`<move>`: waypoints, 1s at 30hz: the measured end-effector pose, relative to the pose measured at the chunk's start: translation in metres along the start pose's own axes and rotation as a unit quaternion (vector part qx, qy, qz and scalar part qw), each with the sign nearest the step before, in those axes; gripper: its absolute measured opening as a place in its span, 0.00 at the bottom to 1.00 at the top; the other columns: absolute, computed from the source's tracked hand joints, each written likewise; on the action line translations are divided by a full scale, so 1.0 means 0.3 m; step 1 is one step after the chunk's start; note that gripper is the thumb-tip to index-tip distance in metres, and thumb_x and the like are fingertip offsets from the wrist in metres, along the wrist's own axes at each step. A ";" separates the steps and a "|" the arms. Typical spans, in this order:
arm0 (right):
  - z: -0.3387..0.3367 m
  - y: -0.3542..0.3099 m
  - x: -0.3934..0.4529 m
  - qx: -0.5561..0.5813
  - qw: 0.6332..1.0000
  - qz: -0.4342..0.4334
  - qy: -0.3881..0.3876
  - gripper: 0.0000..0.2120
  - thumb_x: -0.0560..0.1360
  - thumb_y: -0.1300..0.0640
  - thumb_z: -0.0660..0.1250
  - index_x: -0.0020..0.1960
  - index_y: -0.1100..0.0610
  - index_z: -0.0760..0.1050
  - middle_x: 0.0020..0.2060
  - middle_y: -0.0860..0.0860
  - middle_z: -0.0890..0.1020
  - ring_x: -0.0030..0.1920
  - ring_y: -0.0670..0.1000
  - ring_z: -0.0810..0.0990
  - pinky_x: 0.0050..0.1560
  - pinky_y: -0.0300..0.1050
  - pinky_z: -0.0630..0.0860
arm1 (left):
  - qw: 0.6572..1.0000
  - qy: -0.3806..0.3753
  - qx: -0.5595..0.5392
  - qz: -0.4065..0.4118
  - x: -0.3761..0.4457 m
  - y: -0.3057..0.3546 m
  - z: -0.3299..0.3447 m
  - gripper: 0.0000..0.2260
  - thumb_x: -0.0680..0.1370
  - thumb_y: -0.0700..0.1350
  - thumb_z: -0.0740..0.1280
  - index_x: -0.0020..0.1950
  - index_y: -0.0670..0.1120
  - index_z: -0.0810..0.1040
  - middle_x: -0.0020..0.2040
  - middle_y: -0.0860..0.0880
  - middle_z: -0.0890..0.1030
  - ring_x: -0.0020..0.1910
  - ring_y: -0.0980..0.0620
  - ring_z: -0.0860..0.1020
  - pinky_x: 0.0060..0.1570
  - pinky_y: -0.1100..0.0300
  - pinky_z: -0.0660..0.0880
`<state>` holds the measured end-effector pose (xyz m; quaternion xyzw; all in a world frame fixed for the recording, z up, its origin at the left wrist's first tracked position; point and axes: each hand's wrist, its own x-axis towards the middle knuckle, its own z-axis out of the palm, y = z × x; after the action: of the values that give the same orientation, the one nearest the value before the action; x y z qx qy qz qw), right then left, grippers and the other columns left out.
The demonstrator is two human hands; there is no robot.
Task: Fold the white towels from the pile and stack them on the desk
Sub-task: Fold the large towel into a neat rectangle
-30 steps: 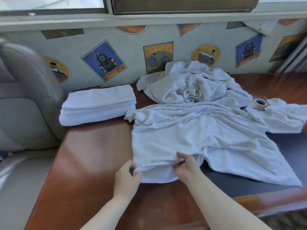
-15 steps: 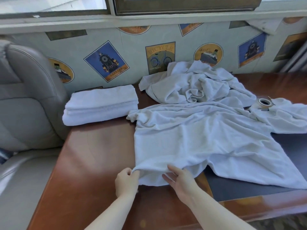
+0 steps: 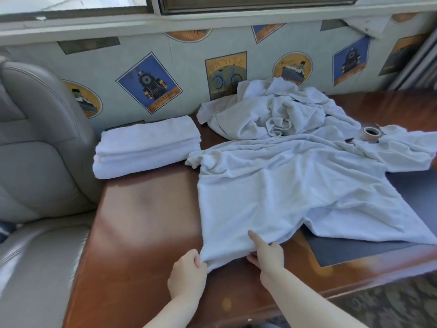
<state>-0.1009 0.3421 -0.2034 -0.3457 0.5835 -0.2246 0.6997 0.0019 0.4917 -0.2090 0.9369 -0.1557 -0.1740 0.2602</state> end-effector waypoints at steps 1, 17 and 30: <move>0.004 0.004 -0.009 0.011 1.000 0.001 -0.021 0.12 0.71 0.54 0.75 0.50 0.54 0.76 0.49 0.50 0.81 0.50 0.55 0.81 0.48 0.50 0.82 | 0.999 -0.021 0.021 0.020 0.001 -0.011 -0.011 0.12 0.71 0.44 0.63 0.35 0.48 0.59 0.29 0.50 0.67 0.30 0.51 0.62 0.29 0.56 0.57; 0.009 0.194 -0.155 -0.653 0.635 -0.412 0.007 0.11 0.70 0.50 0.75 0.49 0.52 0.79 0.47 0.47 0.79 0.46 0.50 0.79 0.43 0.42 0.71 | 0.982 -0.079 -0.031 0.167 0.036 -0.071 -0.096 0.11 0.66 0.44 0.70 0.37 0.52 0.67 0.35 0.52 0.75 0.33 0.56 0.73 0.31 0.62 0.67; -0.059 0.259 -0.212 -0.653 0.589 -0.474 0.042 0.16 0.61 0.56 0.80 0.35 0.50 0.72 0.31 0.43 0.72 0.32 0.48 0.74 0.43 0.39 0.66 | 0.945 -0.118 0.106 0.287 0.053 -0.076 -0.087 0.07 0.76 0.49 0.63 0.45 0.48 0.78 0.41 0.48 0.81 0.45 0.45 0.78 0.47 0.54 0.75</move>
<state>-0.1388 0.4352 -0.2208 -0.9277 0.3561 -0.0975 0.0557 0.0311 0.5155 -0.2042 0.8472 -0.4656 -0.1837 0.1780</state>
